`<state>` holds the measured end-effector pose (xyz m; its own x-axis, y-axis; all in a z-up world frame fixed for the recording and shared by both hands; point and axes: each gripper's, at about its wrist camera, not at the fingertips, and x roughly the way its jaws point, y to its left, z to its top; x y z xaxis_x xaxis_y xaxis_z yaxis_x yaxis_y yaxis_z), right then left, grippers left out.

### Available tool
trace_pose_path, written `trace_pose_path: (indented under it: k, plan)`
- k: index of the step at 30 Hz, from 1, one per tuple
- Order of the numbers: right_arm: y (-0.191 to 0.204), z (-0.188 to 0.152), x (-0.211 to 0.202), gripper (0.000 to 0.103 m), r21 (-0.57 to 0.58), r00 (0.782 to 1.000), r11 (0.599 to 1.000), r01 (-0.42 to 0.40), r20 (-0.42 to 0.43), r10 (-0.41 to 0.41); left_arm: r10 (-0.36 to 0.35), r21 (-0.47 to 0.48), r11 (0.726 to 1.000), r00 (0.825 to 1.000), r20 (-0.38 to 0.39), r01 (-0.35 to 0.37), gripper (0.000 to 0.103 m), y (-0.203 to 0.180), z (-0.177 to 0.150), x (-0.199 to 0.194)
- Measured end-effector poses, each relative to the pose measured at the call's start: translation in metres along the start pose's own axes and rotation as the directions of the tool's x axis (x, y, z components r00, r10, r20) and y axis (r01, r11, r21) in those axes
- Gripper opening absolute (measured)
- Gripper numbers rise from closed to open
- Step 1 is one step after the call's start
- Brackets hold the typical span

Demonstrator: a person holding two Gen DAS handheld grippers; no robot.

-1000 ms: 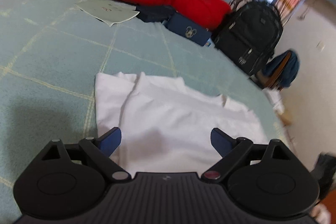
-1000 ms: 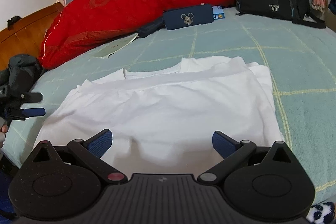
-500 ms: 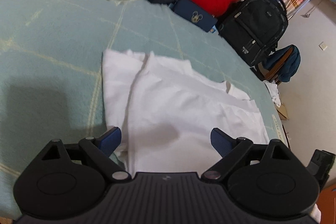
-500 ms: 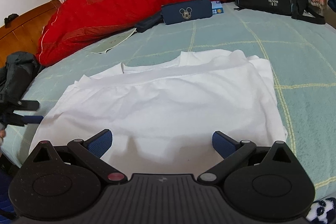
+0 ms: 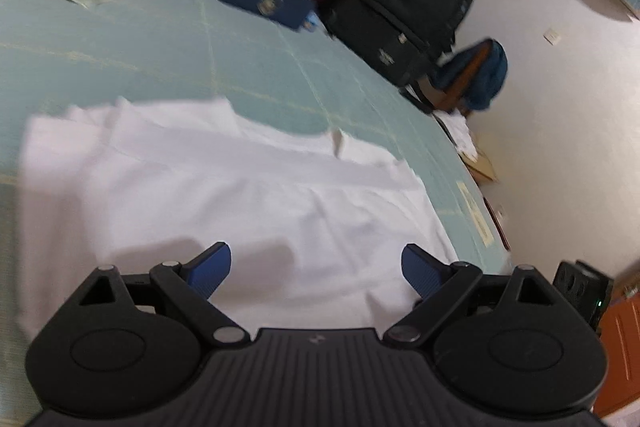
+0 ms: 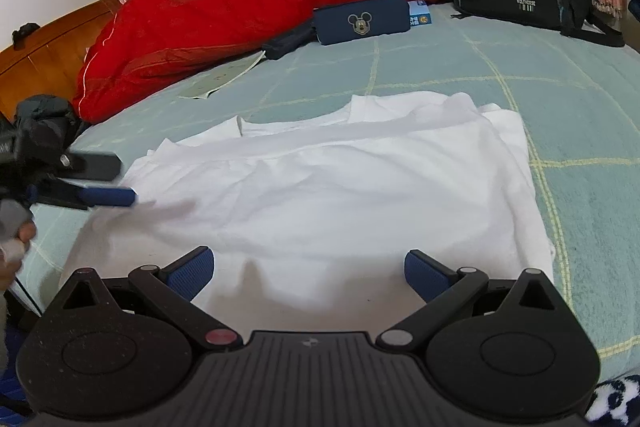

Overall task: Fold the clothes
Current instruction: 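Roll the left gripper and close it on the white shirt's side edge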

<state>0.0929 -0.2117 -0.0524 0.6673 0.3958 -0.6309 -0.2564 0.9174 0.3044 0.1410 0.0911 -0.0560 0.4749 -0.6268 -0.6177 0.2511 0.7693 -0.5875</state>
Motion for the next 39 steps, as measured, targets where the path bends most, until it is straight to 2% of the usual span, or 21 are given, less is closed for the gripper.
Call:
trace_pose_path:
  k: [2, 6, 10, 13, 16, 19, 26, 29, 32, 35, 39]
  plan:
    - [-0.003, -0.001, 0.000, 0.103, 0.007, 1.000, 1.000, 0.000, -0.001, 0.000, 0.022, -0.011, 1.000, 0.999, -0.034, -0.022, 0.092, 0.003, -0.010, 0.009]
    - [-0.010, -0.002, 0.002, 0.103, 0.024, 1.000, 1.000, -0.010, -0.002, 0.010, 0.042, 0.013, 0.999, 0.998, -0.039, -0.041, 0.092, -0.003, -0.014, -0.007]
    - [-0.012, -0.003, 0.003, 0.103, 0.032, 1.000, 0.999, -0.017, 0.004, 0.017, 0.107, 0.081, 0.991, 0.993, 0.044, -0.110, 0.093, -0.016, -0.002, -0.025]
    - [-0.011, -0.004, 0.001, 0.103, 0.029, 1.000, 0.999, -0.019, 0.007, 0.019, 0.114, 0.057, 0.991, 0.992, 0.056, -0.117, 0.093, -0.008, 0.006, -0.018]
    - [-0.013, -0.004, -0.001, 0.103, 0.033, 1.000, 0.999, -0.017, 0.009, 0.016, 0.193, 0.006, 0.981, 0.981, 0.022, -0.194, 0.092, 0.015, 0.010, 0.008]
    - [-0.015, -0.004, -0.002, 0.103, 0.039, 1.000, 0.999, -0.009, 0.009, 0.009, 0.186, -0.037, 0.982, 0.982, 0.034, -0.185, 0.093, 0.024, 0.013, 0.010]
    - [-0.017, -0.005, 0.001, 0.103, 0.043, 1.000, 0.999, -0.016, 0.008, 0.016, 0.209, 0.042, 0.976, 0.973, 0.100, -0.214, 0.093, 0.010, 0.027, -0.031]
    - [-0.016, -0.005, 0.001, 0.103, 0.039, 1.000, 0.999, -0.025, 0.011, 0.025, 0.236, 0.044, 0.969, 0.963, 0.129, -0.243, 0.093, 0.020, 0.031, -0.052]
    - [-0.015, -0.005, 0.000, 0.103, 0.040, 0.999, 0.998, -0.040, 0.016, 0.039, 0.251, 0.002, 0.967, 0.959, 0.135, -0.253, 0.093, 0.039, 0.032, -0.070]
    - [-0.013, -0.005, -0.001, 0.103, 0.037, 0.998, 0.998, -0.058, 0.025, 0.057, 0.251, -0.044, 0.968, 0.960, 0.123, -0.247, 0.093, 0.063, 0.028, -0.082]
    - [-0.007, -0.004, -0.001, 0.103, 0.024, 0.998, 0.997, -0.067, 0.023, 0.066, 0.192, -0.110, 0.977, 0.979, 0.072, -0.184, 0.093, 0.090, 0.019, -0.084]
